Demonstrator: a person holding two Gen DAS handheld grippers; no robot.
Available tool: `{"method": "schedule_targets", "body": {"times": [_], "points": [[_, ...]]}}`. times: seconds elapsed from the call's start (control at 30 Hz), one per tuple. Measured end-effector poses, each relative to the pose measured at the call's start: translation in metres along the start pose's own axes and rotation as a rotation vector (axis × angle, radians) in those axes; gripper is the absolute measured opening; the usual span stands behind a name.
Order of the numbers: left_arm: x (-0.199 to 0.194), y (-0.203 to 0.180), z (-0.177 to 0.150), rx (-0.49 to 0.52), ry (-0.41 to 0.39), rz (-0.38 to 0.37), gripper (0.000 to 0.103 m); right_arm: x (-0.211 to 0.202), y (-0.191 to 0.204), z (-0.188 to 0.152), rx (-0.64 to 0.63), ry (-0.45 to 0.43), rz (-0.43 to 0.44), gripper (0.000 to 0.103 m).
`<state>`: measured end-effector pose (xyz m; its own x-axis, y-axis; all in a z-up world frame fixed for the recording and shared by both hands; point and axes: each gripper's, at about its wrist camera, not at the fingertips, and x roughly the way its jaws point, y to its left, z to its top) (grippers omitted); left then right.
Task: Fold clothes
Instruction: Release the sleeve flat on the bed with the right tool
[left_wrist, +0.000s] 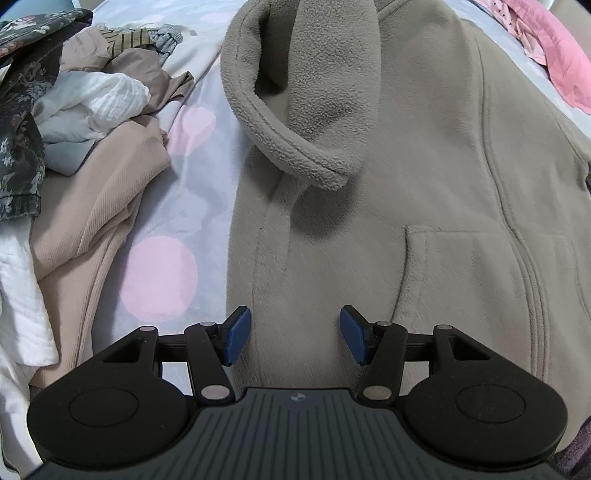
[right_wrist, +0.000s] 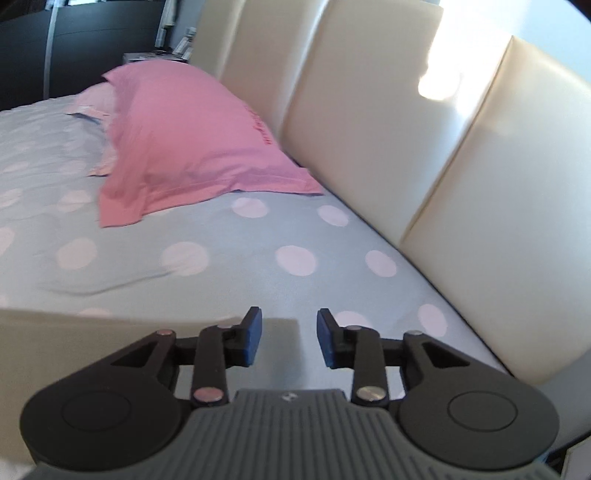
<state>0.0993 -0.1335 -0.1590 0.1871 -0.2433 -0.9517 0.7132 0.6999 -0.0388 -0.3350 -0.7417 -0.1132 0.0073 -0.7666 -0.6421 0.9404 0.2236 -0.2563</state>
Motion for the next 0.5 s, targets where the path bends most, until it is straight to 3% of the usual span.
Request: {"method": "schedule_targets", "body": {"times": [0.2, 0.5], "points": [[-0.005, 0.011, -0.007, -0.016, -0.004, -0.041, 0.054, -0.044, 0.031, -0.051, -0.036, 0.064, 0.23, 0.036], [-0.017, 0.022, -0.033, -0.007, 0.012, -0.136, 0.057, -0.133, 0.11, -0.143, -0.144, 0.281, 0.636, 0.044]]}}
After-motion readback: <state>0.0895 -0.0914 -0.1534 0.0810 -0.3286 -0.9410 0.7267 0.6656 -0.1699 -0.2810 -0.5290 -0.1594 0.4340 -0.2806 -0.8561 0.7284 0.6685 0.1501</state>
